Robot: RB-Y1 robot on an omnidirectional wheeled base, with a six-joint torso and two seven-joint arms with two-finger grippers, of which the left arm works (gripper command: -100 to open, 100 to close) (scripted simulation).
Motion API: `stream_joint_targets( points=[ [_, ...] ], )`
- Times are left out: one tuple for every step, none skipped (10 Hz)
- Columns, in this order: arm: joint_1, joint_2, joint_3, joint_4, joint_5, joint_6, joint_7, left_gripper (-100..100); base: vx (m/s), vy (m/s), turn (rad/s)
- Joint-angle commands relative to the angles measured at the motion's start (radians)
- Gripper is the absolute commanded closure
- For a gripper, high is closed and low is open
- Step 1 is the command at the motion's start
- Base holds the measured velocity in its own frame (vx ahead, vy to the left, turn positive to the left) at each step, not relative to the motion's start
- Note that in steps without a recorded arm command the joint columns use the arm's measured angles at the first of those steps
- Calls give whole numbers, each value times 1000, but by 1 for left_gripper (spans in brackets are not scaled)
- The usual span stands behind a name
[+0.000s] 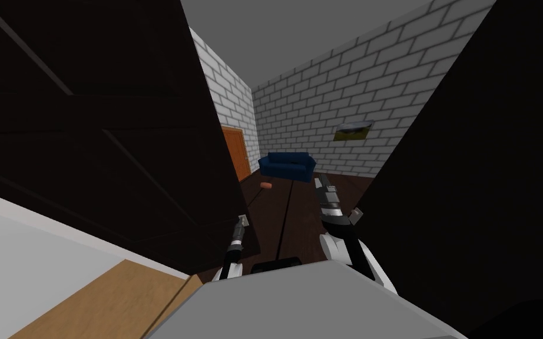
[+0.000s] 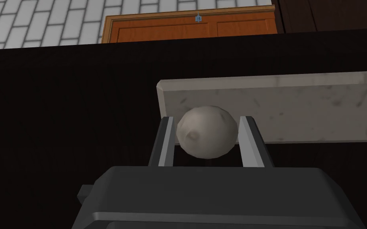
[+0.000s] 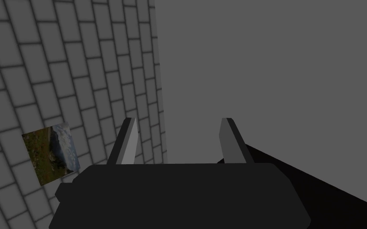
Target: Push the door open
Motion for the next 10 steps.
stream_joint_targets(
  points=[
    [-16,7,25,5,12,-5,-6,100,174,-63,51],
    [-19,8,37,6,18,-2,-10,100,199,-83,72],
    [-22,8,50,8,25,0,-14,100,198,-84,74],
    [-25,7,63,10,32,3,-17,100,227,-96,87],
    [-28,6,76,12,38,5,-21,100,200,-92,101],
    [-31,3,88,13,45,8,-24,100,187,-57,77],
    [-34,0,99,15,50,10,-28,100,196,-54,40],
    [-36,-3,109,16,55,12,-30,100,174,-41,62],
    [-39,-7,119,18,61,14,-33,100,187,-55,63],
    [-33,-9,109,15,56,19,-33,100,91,-27,28]
  ],
)
